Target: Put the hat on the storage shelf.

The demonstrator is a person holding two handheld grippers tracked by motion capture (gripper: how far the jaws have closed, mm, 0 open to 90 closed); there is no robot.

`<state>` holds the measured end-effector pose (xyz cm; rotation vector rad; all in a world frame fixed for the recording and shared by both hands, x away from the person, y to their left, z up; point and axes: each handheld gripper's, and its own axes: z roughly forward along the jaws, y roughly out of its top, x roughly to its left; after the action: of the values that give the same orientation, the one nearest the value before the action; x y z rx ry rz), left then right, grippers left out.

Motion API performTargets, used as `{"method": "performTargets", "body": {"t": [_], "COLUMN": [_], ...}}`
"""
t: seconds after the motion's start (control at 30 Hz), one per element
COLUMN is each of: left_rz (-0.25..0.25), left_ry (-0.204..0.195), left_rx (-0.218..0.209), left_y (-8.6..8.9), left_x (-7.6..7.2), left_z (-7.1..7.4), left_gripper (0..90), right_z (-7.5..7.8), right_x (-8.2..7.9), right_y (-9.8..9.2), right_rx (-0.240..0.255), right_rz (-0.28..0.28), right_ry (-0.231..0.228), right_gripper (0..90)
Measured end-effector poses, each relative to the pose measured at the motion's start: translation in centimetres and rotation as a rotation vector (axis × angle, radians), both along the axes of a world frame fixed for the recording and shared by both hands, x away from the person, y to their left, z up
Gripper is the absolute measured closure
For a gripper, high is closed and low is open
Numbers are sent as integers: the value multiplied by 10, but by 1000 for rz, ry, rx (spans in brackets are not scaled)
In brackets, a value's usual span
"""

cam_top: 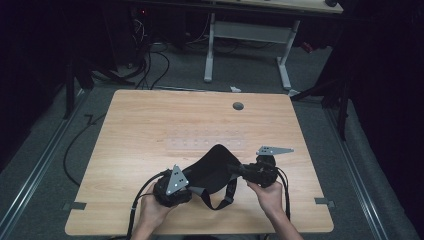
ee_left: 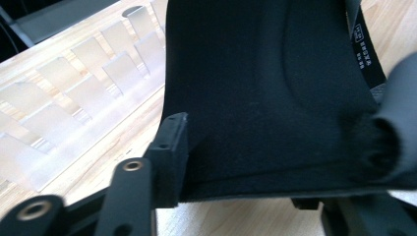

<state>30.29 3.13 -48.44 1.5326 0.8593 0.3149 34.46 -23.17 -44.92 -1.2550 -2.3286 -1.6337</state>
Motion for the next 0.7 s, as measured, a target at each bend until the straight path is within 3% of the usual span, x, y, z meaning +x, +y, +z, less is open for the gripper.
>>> {"method": "performTargets", "body": {"t": [0.13,0.43,0.57,0.7], "left_rz": [-37,-131,-167,-163], "left_ry": [3,43,54,72], "left_rx": [-22,-66,-70,-69], "left_y": [3,8,7,6], "left_x": [-4,-11,-14,-13], "left_z": [3,12,16,17], "left_gripper": [643,833,863,866], "right_z": [-1,-2,-2,-1], "right_x": [1,5,6,6], "right_y": [-1,-3,-5,-9], "right_rx": [11,29,40,55], "right_rz": [2,-11,-19,-28], "right_ry": [-1,7,2,-8], "right_gripper": [843,783,754,664]}}
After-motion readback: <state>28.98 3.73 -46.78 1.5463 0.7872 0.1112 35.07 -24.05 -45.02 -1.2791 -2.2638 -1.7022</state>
